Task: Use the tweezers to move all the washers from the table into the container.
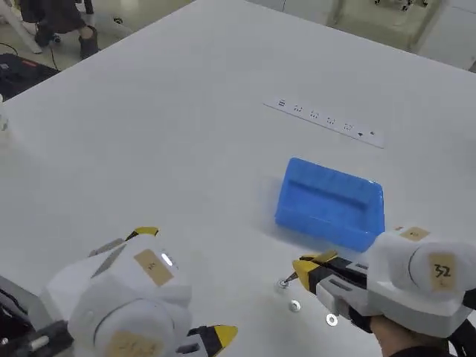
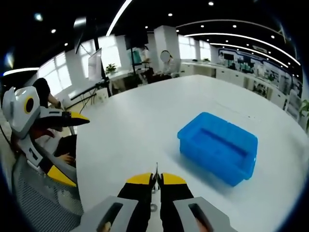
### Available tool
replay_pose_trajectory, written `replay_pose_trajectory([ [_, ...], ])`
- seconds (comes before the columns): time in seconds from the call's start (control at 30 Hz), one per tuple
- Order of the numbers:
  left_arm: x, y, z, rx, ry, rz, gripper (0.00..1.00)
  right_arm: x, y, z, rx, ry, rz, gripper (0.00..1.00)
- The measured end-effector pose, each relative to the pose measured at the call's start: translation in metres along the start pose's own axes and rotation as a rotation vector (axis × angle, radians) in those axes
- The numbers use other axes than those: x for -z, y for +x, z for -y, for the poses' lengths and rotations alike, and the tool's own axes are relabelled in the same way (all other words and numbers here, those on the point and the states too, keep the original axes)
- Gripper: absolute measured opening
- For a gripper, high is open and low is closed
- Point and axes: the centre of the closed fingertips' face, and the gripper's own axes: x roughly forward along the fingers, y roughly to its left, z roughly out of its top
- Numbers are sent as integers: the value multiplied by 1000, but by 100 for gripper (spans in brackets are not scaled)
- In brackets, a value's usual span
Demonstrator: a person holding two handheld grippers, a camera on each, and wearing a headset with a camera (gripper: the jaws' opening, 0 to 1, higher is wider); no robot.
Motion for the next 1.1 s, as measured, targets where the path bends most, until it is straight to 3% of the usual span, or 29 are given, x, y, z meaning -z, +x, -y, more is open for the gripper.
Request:
replay_pose_trajectory([
  [0.1, 0, 0, 0, 1, 1, 4, 93, -6, -5, 1, 0, -68, -22, 1],
  [0.4, -1, 0, 1, 5, -3, 13, 93, -38, -24, 6, -6, -90, 12, 1],
  [0.57, -4, 0, 9, 35, 32, 28, 92, -57, -32, 14, 12, -90, 37, 1],
  [0.83, -1, 1, 15, 67, 48, 15, 91, -79, -31, 32, 56, -106, 65, 1],
  [1.1, 2, 2, 18, 72, 69, 3, 91, -88, -24, 44, 80, -93, 72, 1],
])
